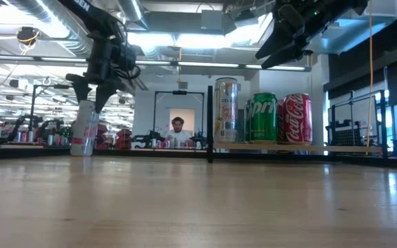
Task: Place canned beverage on shelf
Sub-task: Put the top white-pink soda can on the shelf
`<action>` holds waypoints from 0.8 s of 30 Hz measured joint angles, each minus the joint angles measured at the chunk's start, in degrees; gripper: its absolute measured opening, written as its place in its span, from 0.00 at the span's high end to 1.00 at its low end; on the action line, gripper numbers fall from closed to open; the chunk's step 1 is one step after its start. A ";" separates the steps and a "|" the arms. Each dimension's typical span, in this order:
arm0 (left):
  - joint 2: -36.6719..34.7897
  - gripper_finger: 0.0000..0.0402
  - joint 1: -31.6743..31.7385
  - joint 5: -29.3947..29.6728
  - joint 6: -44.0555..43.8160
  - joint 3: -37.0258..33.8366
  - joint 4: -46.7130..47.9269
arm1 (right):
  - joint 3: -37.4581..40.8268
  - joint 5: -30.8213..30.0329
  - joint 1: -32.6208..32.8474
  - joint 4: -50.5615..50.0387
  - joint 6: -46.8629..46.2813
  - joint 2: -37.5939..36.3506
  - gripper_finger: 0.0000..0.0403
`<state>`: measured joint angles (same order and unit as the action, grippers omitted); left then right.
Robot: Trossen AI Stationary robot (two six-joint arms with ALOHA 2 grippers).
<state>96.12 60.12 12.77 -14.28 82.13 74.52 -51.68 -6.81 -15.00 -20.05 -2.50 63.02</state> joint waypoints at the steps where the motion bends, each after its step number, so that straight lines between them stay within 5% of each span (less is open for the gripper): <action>1: 0.00 0.32 -0.02 -0.81 0.12 0.02 -0.06 | 0.00 0.00 -0.02 0.00 0.02 0.00 0.15; 7: -0.07 0.45 -2.29 -1.22 0.93 0.06 -0.11 | 0.04 1.01 0.00 0.88 -0.44 0.00 0.15; 24: -6.67 0.45 -26.43 -6.98 -7.10 8.05 5.86 | 0.04 7.98 0.04 0.92 -3.23 -0.02 0.15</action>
<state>89.44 33.68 5.79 -21.37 90.18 80.38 -51.64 1.17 -14.96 -19.14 -5.74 63.00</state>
